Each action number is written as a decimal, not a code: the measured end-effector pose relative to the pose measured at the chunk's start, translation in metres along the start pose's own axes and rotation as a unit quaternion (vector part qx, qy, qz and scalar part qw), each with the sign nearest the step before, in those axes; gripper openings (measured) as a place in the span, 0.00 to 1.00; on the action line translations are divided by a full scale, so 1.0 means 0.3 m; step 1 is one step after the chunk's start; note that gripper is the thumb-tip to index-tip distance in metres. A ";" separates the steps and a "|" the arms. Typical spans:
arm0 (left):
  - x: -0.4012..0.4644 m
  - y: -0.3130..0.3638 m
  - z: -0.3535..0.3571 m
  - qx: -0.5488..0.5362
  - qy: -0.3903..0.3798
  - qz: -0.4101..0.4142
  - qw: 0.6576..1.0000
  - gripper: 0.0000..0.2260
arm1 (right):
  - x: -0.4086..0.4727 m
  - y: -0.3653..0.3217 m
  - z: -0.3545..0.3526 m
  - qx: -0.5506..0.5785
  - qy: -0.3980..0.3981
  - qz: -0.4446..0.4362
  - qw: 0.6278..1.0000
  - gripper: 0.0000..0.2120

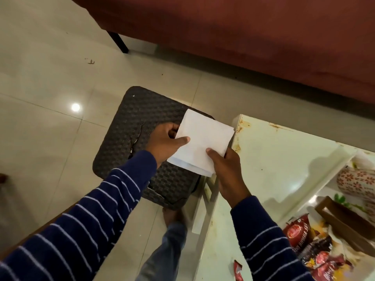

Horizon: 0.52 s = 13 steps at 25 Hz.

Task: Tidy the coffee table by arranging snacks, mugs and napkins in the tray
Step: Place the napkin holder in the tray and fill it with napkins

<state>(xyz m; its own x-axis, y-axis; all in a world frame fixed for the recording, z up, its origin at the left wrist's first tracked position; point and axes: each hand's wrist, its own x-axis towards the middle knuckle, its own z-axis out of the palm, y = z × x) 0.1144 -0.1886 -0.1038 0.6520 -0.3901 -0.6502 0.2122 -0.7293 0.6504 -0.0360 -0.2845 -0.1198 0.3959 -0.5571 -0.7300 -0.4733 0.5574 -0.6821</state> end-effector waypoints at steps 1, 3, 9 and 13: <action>-0.013 0.001 -0.012 -0.015 -0.021 -0.002 1.000 0.08 | -0.009 -0.005 -0.022 0.026 -0.022 0.000 0.999 0.17; -0.041 0.005 -0.033 -0.052 -0.059 -0.012 0.997 0.06 | -0.034 -0.017 -0.068 0.084 -0.066 0.008 0.994 0.19; -0.196 0.044 0.004 -0.249 -0.201 -0.081 0.944 0.26 | -0.151 -0.058 -0.261 0.209 -0.174 0.046 0.961 0.24; -0.332 0.069 0.117 -0.285 -0.334 -0.129 0.889 0.22 | -0.242 -0.059 -0.413 0.194 -0.208 0.040 0.958 0.21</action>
<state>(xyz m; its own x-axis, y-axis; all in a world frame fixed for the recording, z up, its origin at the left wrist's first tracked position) 0.0284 -0.1844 -0.0394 -0.0094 -0.6359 -0.7717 0.7503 -0.5146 0.4149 -0.1539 -0.3302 -0.0495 0.6873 -0.2547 -0.6803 -0.2199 0.8196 -0.5290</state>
